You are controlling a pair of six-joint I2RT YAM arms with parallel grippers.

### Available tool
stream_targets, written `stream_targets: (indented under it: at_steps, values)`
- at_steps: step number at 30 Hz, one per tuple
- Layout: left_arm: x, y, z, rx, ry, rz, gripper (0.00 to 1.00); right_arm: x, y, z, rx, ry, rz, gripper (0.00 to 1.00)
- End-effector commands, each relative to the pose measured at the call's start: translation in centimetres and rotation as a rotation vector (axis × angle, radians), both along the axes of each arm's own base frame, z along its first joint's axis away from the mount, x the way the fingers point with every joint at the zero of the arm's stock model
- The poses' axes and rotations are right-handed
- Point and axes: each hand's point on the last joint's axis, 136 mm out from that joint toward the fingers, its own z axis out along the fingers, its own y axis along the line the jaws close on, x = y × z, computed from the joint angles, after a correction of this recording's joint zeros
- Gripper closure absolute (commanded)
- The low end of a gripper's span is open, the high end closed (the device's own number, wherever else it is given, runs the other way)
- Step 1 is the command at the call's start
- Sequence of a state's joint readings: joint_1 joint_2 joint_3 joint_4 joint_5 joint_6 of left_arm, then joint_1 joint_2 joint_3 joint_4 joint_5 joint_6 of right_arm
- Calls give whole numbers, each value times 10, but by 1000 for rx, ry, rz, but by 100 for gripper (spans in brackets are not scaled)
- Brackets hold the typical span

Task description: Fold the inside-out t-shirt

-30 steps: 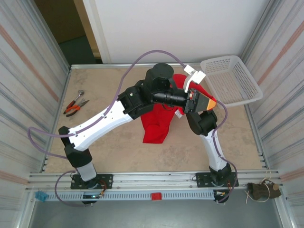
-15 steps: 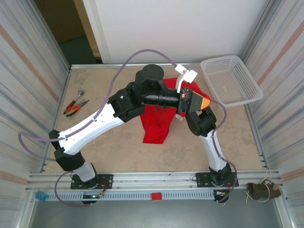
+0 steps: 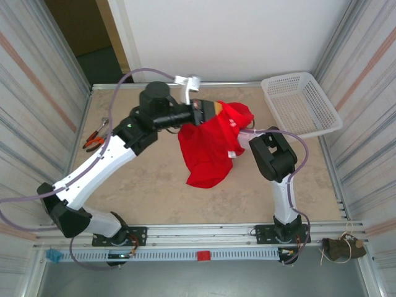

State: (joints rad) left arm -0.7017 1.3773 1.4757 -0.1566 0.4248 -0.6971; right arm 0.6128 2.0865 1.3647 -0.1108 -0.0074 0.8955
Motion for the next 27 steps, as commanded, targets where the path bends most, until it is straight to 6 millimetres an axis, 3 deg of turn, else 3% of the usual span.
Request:
stream_targets:
  at_steps: [1, 7, 15, 20, 27]
  values:
    - [31, 47, 4, -51, -3, 153, 100, -4, 20, 56, 99, -99, 147, 100]
    - [86, 117, -47, 1, 98, 374, 100, -16, 23, 98, 146, -138, 197, 100]
    - [137, 200, -142, 47, 312, 610, 100, -40, 16, 176, 199, -245, 248, 100]
    - [153, 213, -189, 70, 417, 623, 100, -55, 17, 218, 230, -308, 299, 100]
    - [161, 211, -218, 117, 464, 608, 100, -64, 14, 251, 246, -378, 304, 100]
